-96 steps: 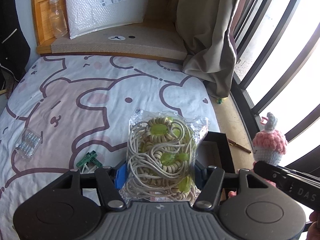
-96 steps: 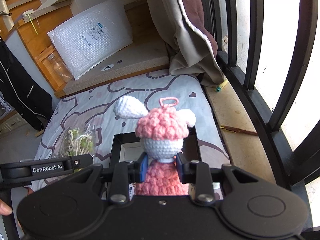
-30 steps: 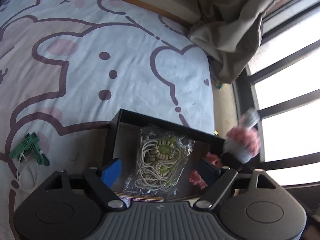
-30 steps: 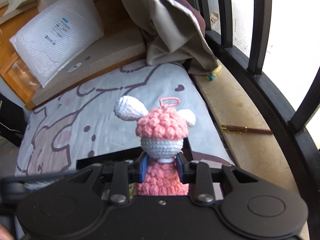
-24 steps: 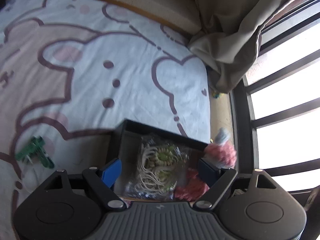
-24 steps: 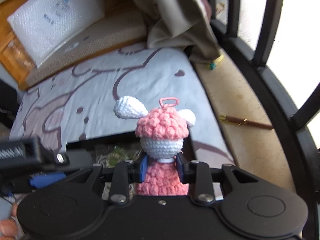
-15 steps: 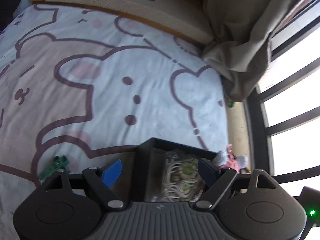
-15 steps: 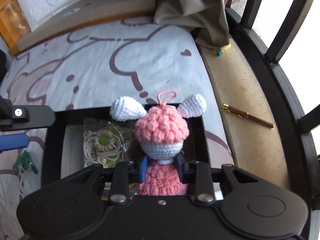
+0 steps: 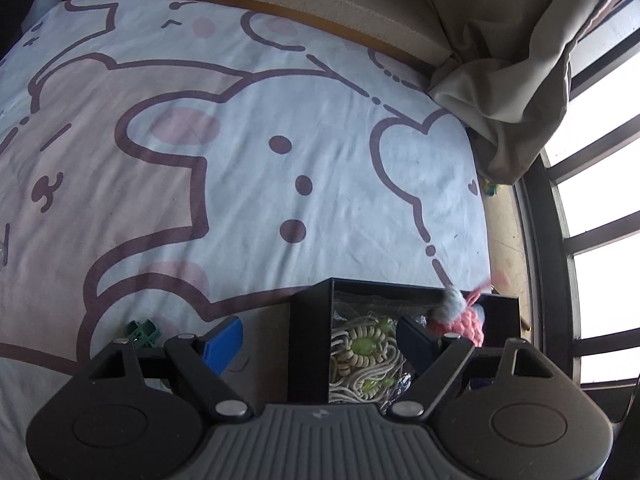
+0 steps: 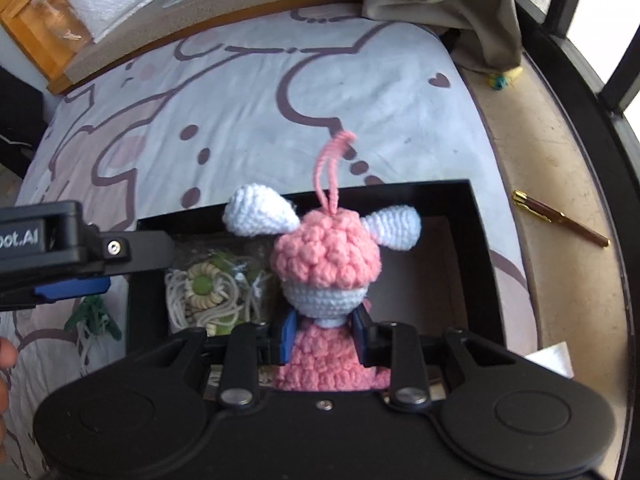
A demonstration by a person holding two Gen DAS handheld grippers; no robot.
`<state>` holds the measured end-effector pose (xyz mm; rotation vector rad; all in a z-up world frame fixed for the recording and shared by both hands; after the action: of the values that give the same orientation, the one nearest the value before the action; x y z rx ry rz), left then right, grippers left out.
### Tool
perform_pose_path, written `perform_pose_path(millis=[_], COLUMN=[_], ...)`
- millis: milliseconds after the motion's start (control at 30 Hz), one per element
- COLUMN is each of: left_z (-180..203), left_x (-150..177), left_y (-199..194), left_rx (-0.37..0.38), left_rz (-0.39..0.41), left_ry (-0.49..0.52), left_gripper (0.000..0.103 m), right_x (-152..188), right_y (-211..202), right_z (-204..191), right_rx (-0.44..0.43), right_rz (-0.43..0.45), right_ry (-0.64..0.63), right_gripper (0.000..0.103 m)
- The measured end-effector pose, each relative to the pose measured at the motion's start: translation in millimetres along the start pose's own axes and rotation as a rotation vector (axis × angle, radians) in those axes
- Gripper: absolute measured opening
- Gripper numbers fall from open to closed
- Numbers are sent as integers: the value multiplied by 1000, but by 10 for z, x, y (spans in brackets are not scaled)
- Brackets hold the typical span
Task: Organize objects
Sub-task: 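Lower cord bag into black box with left tool while right tool lowers bunny inside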
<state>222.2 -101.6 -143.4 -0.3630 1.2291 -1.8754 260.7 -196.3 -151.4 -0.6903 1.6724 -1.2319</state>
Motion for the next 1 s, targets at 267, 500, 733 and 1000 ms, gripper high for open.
perform_pose_path(millis=[267,500,733,1000], left_z=[50,93,82,72], left_x=[65,85,111,110], left_y=[97,117,179,211], left_rx=[-22,-29,-57,-69], left_rz=[-31,-28,-45,-51], left_ry=[51,81,94,95], left_gripper=[84,83,83,83], right_x=[-2,-27,-89,-139], right_y=[33,-99,-308,-471], right_z=[145,331,329,297], right_rx=[235,144,72,-117], right_rz=[-20,-1,51,105], right_ry=[-122,1,30,82], right_gripper=[36,46,32,16])
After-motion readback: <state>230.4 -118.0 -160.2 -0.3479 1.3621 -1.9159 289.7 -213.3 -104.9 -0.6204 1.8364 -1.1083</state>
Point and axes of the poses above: each gripper's, at about its wrist camera, not at the fingertips, and y roughly the way its jaws point, z to its right, x to its underside, the point moved 5 cm from there along y, roughly the way its jaws point, and after that the axes turned 9 degrees about -y, right-handed, at the moved point
